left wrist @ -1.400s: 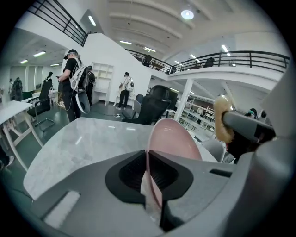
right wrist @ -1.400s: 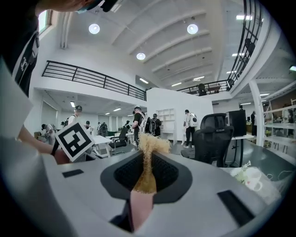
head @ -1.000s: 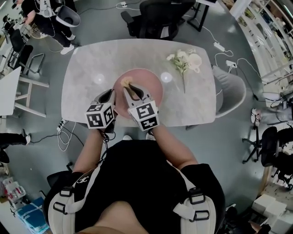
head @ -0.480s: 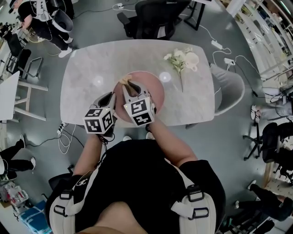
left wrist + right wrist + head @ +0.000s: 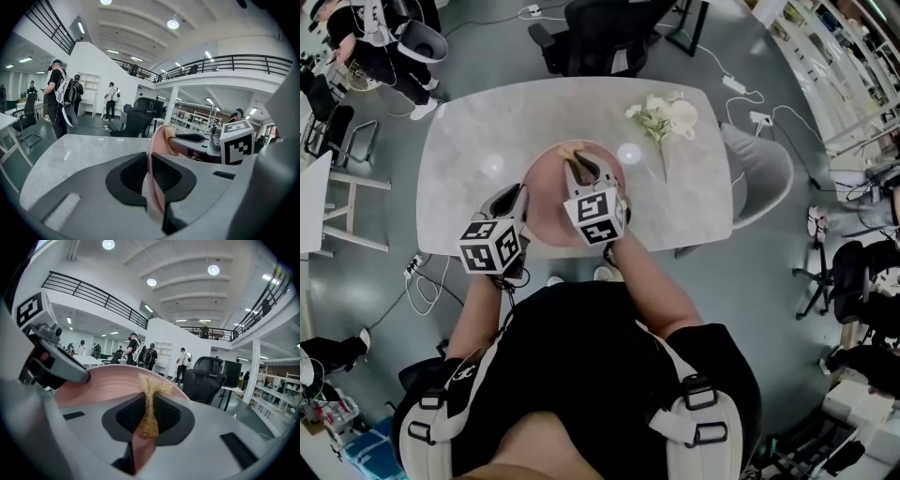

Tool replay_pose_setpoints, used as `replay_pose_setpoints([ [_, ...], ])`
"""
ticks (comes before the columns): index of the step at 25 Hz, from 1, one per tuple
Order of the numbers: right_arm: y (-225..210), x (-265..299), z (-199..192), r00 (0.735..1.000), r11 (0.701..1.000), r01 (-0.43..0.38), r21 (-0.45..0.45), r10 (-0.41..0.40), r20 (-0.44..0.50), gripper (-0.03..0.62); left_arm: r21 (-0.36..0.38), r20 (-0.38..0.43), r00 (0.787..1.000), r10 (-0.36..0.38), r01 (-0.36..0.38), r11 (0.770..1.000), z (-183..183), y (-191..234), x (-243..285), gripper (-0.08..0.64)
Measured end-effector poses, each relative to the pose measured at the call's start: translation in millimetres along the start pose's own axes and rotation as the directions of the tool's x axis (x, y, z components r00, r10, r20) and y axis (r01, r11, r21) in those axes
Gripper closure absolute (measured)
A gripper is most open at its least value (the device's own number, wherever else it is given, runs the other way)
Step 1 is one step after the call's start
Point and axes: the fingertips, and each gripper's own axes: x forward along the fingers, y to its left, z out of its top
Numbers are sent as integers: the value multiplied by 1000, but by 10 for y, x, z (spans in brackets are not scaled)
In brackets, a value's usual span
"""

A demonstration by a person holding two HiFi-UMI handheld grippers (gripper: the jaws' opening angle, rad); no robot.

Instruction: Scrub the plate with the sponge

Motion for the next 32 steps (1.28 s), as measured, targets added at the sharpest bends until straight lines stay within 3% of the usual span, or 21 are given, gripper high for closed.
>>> replay_pose_setpoints([
  [8,-319,-82,-300,992,995,102,-24,-103,-73,540,-57,34,999,40,-37,998,57,153,-74,530],
  [12,-325,-117,-495,987,996,90,-17,-92,-131,538,-109,51,996,70,-65,992,100,278,-122,529],
  [22,126,-172,-807,977,1000,-23,-21,18,-212,538,-185,76,987,139,-123,975,160,507,-189,528],
  [26,387,-177,-835,969,993,-107,40,113,-220,538,-238,78,983,169,-146,960,152,624,-199,528],
  [32,845,-208,-733,943,961,-256,100,271,-192,538,-334,104,974,200,-155,930,133,727,-237,528],
])
